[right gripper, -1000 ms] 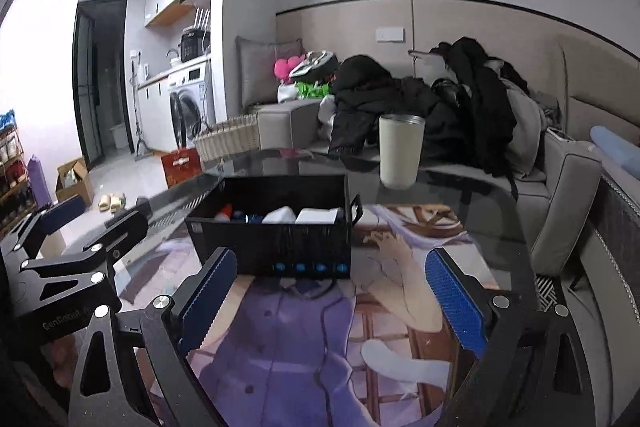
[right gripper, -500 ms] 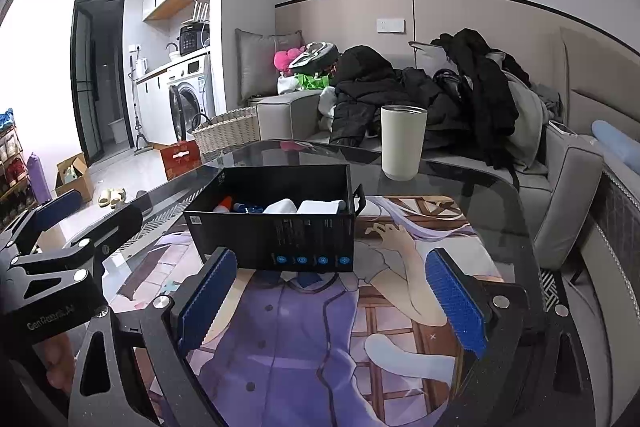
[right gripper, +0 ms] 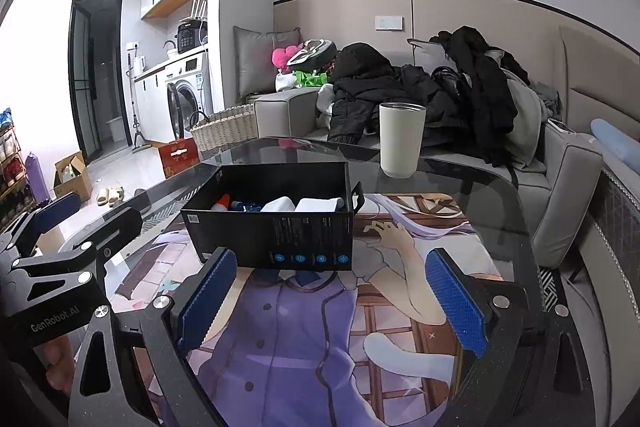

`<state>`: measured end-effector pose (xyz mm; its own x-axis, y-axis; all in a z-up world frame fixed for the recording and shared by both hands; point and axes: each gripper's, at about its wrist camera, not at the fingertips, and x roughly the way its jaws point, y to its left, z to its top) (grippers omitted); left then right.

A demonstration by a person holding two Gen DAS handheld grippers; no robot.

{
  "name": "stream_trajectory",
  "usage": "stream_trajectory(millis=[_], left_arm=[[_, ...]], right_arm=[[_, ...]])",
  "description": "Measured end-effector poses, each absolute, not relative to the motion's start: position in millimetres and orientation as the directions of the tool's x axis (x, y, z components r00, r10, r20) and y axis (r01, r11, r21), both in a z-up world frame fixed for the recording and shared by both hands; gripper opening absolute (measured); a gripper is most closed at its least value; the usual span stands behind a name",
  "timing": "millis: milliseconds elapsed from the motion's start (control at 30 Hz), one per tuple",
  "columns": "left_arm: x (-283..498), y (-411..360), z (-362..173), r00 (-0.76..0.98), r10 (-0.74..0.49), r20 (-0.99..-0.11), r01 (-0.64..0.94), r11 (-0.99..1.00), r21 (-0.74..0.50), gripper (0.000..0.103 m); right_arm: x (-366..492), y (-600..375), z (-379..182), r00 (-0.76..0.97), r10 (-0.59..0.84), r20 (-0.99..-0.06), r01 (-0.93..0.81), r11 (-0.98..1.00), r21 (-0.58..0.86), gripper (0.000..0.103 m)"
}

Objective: Organize rigid objects

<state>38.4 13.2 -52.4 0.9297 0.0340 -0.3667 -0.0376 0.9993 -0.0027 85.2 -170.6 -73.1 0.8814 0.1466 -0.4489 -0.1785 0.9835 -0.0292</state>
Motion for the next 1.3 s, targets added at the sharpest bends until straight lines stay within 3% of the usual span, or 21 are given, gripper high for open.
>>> stream_trajectory(millis=[1300], left_arm=[[44.4,13.3,-55.7,0.916,0.029,-0.400,-0.034,0.999,-0.003,0.103]], right_arm=[[85.0,-171.6,-76.8,0.875,0.142,-0.464,-0.174,0.984,-0.026,0.097]])
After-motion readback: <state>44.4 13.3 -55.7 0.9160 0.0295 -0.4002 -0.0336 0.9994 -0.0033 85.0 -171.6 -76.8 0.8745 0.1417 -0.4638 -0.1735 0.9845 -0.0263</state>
